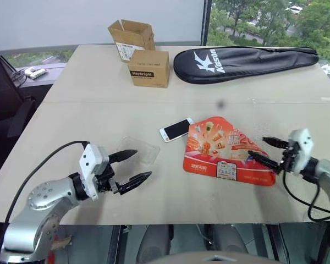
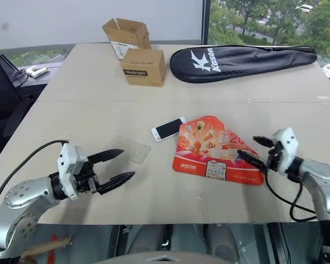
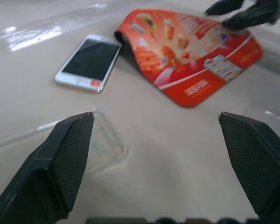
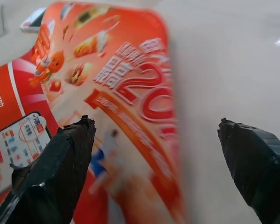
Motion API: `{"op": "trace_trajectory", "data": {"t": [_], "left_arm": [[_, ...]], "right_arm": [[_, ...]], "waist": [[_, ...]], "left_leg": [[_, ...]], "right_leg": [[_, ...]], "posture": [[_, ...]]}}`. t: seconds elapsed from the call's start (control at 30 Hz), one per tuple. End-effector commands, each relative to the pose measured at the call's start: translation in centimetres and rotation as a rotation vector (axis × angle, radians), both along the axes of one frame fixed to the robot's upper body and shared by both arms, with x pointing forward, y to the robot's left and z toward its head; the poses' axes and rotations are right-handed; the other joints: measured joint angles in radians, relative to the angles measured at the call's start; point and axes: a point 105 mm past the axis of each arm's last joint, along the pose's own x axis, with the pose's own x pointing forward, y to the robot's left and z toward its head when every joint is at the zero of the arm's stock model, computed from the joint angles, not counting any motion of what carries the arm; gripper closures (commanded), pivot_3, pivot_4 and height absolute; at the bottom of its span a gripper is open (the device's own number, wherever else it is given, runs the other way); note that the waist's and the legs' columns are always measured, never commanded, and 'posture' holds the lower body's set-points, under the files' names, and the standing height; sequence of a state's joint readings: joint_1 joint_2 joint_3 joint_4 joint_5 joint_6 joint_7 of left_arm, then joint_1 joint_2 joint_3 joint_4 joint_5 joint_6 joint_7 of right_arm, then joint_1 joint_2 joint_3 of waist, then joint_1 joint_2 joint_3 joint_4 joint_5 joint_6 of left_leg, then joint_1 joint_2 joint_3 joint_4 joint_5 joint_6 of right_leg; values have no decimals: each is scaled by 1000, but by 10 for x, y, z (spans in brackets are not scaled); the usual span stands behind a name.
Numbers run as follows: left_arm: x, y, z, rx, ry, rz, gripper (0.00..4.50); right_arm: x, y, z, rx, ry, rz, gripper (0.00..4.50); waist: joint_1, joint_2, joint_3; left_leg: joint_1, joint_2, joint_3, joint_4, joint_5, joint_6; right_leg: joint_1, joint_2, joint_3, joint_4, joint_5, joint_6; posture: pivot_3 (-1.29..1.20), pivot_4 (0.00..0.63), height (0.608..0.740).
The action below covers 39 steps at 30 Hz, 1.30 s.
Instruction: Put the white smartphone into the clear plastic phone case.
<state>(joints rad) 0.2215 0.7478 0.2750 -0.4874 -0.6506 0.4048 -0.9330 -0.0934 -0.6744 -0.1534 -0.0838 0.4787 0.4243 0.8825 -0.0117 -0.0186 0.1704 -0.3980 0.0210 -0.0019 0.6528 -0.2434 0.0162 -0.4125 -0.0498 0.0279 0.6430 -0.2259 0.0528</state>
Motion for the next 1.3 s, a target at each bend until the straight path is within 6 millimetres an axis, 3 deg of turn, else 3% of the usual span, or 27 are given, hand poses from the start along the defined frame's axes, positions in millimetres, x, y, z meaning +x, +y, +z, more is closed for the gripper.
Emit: {"op": "trace_trajectory", "data": {"t": [0.03, 0.23, 0.47, 0.6, 0.8, 1.07, 1.2, 1.3], "left_arm": [[-4, -3, 15, 0, -44, -35, 37], [-13, -5, 15, -13, -23, -90, 37], [-19, -3, 6, 60, -28, -148, 37], [-17, 2, 0, 70, -34, -146, 0], [-17, 4, -1, 69, -48, -149, 0], [-18, 0, 2, 65, -63, -153, 0], [-16, -5, 7, 56, -74, -160, 0], [-12, -11, 13, 46, -88, -167, 0]], "right_arm": [[1, 18, 12, 15, -3, 53, 0], [-1, 24, -4, -76, 107, 64, 0], [-4, 30, -3, -71, 154, 77, 0], [-4, 30, -4, -121, 139, 78, 1257], [5, 20, -9, -248, 72, 34, 4314], [7, 21, -2, -241, 23, 37, 4418], [17, 18, 19, -146, -48, -3, 4418], [32, 0, 41, -65, -113, -99, 4418]], "waist": [[0, 0, 0], [-1, 0, 0], [-1, -1, 0], [-1, -1, 0], [-1, -1, 0], [-1, -1, 0], [-2, -1, 0], [-3, -1, 0]], "left_leg": [[0, 0, 0, 0, 0, 0], [0, 0, 0, 0, 0, 0], [0, 0, 0, 0, 0, 0], [0, 0, 0, 0, 0, 0], [0, 0, 0, 0, 0, 0], [0, 0, 0, 0, 0, 0], [0, 0, 0, 0, 0, 0], [0, 0, 0, 0, 0, 0]], "right_leg": [[0, 0, 0, 0, 0, 0], [0, 0, 0, 0, 0, 0], [0, 0, 0, 0, 0, 0], [0, 0, 0, 0, 0, 0], [0, 0, 0, 0, 0, 0], [0, 0, 0, 0, 0, 0], [0, 0, 0, 0, 0, 0], [0, 1, 0, 0, 0, 0]], "posture": [[0, 150, 740], [0, 150, 740], [0, 150, 740], [0, 150, 740], [0, 150, 740], [0, 150, 740], [0, 150, 740], [0, 150, 740]]}}
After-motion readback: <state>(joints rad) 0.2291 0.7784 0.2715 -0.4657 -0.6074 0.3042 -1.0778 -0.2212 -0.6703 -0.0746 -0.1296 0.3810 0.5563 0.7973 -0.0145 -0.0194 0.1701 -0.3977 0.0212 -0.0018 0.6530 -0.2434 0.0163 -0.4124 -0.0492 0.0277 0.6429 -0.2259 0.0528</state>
